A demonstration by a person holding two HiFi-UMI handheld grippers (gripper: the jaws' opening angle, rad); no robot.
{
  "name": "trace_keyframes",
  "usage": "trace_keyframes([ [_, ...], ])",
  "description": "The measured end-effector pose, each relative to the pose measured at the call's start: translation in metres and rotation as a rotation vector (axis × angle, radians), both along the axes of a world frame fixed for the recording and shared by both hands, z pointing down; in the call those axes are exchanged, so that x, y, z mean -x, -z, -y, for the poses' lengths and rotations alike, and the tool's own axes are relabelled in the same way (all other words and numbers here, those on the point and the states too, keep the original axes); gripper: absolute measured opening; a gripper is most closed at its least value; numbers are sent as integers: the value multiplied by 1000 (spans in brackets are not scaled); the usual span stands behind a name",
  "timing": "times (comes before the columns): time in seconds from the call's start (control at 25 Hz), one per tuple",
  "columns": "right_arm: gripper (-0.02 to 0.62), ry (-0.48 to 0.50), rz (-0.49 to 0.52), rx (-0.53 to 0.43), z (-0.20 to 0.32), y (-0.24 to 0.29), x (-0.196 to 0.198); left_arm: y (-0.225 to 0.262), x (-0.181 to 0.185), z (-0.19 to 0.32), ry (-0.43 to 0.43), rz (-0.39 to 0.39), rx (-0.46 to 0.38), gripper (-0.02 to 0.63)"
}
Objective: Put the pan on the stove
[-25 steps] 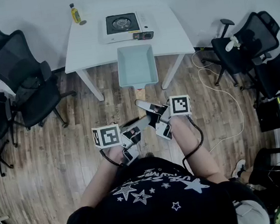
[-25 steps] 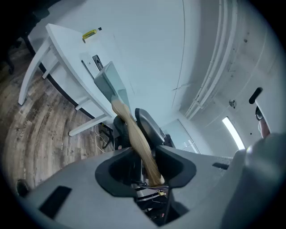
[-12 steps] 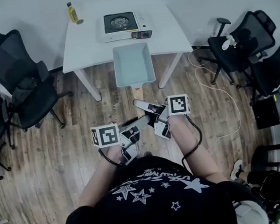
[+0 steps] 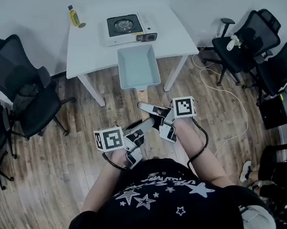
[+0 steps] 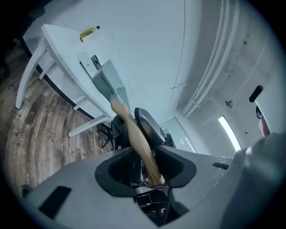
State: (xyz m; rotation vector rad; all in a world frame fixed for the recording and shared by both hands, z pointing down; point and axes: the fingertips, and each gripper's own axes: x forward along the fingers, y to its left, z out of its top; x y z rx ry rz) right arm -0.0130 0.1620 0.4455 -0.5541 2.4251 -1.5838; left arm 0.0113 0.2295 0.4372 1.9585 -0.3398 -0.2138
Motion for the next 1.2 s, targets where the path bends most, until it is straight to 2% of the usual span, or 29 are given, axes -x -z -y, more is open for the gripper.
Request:
trace_keyframes([
  [0.24, 161, -45, 42, 13, 17, -2, 33, -5, 36, 18, -33, 12, -29, 153],
  [0.48, 161, -44, 55, 59, 30, -13, 43, -14, 44, 31, -33, 14, 16, 153],
  [0.76, 163, -10, 52, 95, 54, -26, 47, -25, 45, 56, -17, 26, 49, 155],
  [1.0, 163, 29, 40, 44, 80, -28, 40, -27, 38, 81, 6, 37, 37, 155],
  [1.2, 163, 48, 53, 44, 113, -28, 33, -28, 30, 115, 29, 42, 27, 155],
])
